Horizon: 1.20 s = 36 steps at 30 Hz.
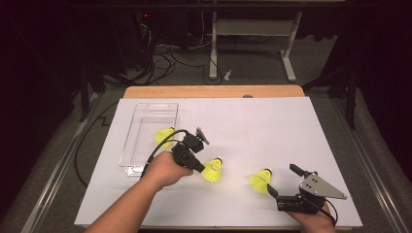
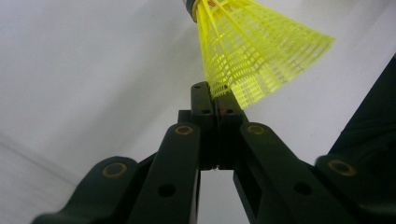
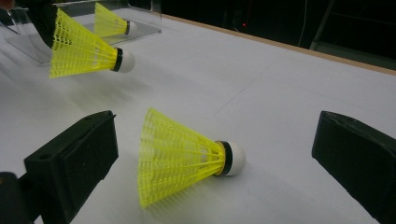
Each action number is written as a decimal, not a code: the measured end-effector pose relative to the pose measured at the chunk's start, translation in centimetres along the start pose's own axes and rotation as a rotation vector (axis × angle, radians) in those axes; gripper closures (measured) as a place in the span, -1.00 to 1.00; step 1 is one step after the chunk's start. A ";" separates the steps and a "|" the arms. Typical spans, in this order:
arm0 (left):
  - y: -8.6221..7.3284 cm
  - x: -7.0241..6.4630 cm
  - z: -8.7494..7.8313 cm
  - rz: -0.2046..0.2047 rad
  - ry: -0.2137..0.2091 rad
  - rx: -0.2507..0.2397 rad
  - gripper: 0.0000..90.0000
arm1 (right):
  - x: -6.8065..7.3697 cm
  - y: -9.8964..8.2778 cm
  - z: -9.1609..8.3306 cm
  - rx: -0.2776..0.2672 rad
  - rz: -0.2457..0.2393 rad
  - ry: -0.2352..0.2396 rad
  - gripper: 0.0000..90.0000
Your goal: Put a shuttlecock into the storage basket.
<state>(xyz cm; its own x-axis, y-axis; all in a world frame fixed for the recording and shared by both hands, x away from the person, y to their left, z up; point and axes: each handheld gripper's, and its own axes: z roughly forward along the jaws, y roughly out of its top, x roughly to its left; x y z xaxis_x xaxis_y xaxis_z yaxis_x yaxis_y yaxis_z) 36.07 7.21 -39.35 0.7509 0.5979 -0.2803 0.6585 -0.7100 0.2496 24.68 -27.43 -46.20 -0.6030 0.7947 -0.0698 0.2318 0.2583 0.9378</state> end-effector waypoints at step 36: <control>-3.7 2.3 -1.2 -0.062 -0.040 -0.011 0.99 | 0.1 0.0 0.1 0.006 -0.004 0.000 -0.97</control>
<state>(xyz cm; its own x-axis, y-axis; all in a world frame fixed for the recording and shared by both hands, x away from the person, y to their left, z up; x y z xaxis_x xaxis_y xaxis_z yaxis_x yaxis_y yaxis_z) 35.43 11.66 -39.76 0.7061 0.6250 -0.3327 0.7044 -0.6677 0.2406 24.68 -27.28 -46.26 -0.6036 0.7939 -0.0738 0.2338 0.2647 0.9355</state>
